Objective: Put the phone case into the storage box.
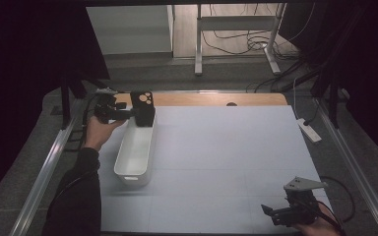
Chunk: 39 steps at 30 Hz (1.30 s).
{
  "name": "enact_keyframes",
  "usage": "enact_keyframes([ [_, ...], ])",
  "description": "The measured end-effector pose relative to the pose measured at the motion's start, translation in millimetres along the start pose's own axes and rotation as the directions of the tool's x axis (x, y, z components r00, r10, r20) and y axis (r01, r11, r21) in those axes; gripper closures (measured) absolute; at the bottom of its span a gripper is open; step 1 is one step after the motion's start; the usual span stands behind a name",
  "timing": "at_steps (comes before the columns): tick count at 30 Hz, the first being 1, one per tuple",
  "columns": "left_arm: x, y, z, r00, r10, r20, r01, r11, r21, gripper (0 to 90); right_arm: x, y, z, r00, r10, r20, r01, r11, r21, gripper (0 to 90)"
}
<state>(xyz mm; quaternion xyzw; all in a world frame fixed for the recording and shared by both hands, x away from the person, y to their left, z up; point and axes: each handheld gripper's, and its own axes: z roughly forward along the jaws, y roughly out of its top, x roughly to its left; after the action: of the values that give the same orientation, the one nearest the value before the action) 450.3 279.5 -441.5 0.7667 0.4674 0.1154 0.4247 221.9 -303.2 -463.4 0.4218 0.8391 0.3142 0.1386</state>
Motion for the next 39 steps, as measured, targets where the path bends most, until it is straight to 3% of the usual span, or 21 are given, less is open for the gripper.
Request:
enact_keyframes([
  [12,-9.5,-10.2,-11.4,0.9983,-0.024,0.054,0.025,0.9993,-0.028,10.7,0.1,0.1,0.0,1.0,0.0,0.001,0.0,1.0,0.0,0.0],
  [22,-21.4,-17.5,-17.3,0.9963,-0.001,0.086,0.004,0.9997,-0.025,2.3,0.2,0.3,0.0,1.0,0.004,0.001,-0.004,1.0,0.001,0.0],
  [30,-29.3,-25.4,-21.9,0.9972,0.017,0.072,-0.015,0.9994,-0.032,0.0,0.4,0.3,-0.1,1.0,0.004,0.001,-0.004,1.0,0.001,0.0],
  [39,-36.3,-33.7,-27.8,0.9951,0.024,0.096,-0.018,0.998,-0.061,0.0,0.9,0.7,-0.1,1.0,-0.005,-0.001,0.005,1.0,0.004,0.0],
])
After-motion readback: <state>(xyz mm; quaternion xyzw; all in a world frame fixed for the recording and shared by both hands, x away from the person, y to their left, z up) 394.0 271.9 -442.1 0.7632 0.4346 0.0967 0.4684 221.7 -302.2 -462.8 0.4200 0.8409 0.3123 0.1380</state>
